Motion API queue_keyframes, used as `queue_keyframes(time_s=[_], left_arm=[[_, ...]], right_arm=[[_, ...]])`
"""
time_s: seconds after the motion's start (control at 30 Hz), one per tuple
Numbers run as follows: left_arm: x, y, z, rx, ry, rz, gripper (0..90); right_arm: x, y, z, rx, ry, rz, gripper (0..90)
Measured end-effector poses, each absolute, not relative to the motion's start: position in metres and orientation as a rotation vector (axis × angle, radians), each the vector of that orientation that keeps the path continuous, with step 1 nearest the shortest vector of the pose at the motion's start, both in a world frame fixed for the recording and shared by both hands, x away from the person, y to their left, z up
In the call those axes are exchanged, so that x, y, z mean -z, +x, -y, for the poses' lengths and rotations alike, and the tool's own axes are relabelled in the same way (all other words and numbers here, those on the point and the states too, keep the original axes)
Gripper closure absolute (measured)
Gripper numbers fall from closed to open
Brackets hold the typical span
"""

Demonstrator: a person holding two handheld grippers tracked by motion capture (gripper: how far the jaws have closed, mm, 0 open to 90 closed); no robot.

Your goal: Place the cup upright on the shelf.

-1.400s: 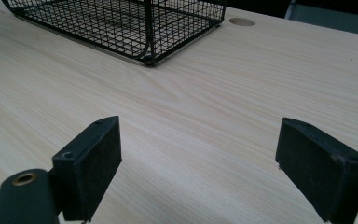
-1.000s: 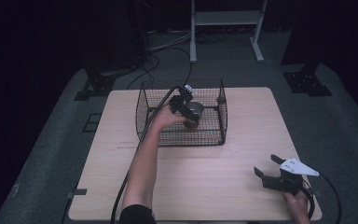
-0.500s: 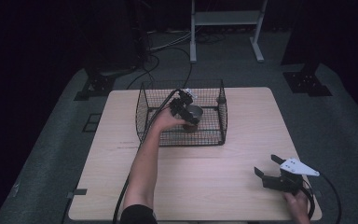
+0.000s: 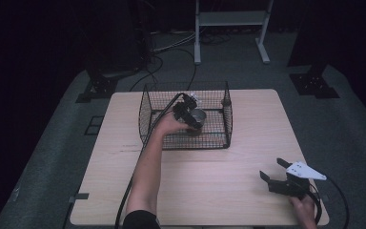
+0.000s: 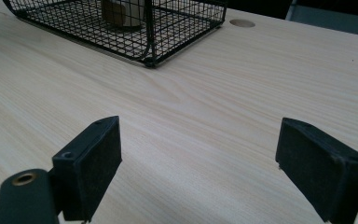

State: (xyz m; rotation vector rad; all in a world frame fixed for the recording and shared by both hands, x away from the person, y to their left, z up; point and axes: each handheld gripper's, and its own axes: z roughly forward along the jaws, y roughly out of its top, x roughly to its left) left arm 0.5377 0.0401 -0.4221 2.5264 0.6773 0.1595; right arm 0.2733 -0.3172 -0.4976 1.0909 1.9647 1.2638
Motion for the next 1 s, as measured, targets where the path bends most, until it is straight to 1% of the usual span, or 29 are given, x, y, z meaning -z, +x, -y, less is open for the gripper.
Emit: queue_keyframes(time_s=[0.43,0.57,0.73,1.0], left_arm=[[0.42,0.535,-0.042,-0.143,2.514,-0.678,13.3],[0.416,0.534,-0.042,-0.153,2.499,-0.678,9.1],[0.405,0.529,-0.043,-0.18,2.441,-0.66,5.6],[0.39,0.521,-0.046,-0.207,2.405,-0.631,4.2]], right_arm=[[0.498,0.273,0.316,-1.259,1.088,-1.967,13.5],[0.498,0.273,0.316,-1.259,1.085,-1.967,13.5],[0.498,0.273,0.316,-1.258,1.086,-1.967,13.5],[0.498,0.273,0.316,-1.255,1.084,-1.966,13.5]])
